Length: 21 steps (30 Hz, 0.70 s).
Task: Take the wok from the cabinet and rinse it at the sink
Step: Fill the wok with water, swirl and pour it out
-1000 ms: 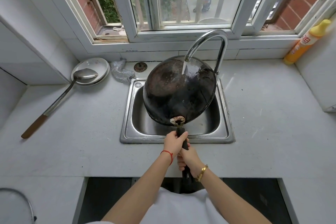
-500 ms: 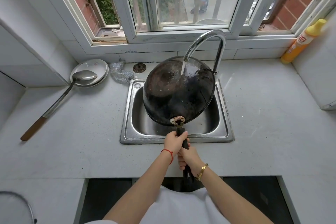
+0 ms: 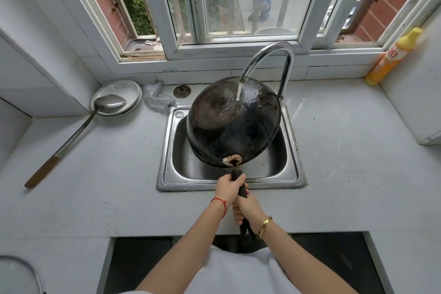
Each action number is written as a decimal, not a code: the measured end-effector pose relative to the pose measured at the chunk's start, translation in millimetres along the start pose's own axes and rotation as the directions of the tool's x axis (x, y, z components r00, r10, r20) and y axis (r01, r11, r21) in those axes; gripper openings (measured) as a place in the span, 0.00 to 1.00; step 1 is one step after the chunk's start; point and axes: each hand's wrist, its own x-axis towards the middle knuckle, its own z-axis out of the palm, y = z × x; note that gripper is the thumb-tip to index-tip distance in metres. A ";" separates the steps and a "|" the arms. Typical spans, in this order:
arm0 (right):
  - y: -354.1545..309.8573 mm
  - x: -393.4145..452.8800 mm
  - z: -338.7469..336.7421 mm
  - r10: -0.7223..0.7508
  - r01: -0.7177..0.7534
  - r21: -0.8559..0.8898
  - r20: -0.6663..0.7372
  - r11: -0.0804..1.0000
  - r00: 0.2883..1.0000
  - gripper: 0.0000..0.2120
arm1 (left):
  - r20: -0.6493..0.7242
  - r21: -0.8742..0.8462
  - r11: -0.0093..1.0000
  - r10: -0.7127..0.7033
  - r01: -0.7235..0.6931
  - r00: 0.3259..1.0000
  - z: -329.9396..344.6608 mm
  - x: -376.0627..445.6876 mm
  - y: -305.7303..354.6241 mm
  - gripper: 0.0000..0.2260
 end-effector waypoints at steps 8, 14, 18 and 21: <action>-0.3 2.3 1.1 -0.003 0.002 -0.016 -0.022 1.000 1.000 0.18 | 0.010 -0.027 0.999 -0.020 0.020 1.000 0.8 -0.7 1.4 0.06; 0.9 5.3 1.9 0.007 -0.008 -0.016 -0.034 1.000 0.999 0.17 | 0.023 -0.046 0.999 -0.029 0.030 0.999 -0.6 -1.1 0.9 0.08; 1.5 6.3 1.8 -0.008 0.007 -0.021 -0.055 1.000 0.998 0.15 | 0.040 -0.065 0.998 -0.013 0.016 0.999 -2.2 -2.7 1.0 0.08; 3.8 8.4 2.7 -0.018 0.016 -0.021 -0.059 1.000 0.998 0.13 | 0.050 -0.087 0.996 -0.001 0.005 0.999 -5.0 -3.9 -0.8 0.08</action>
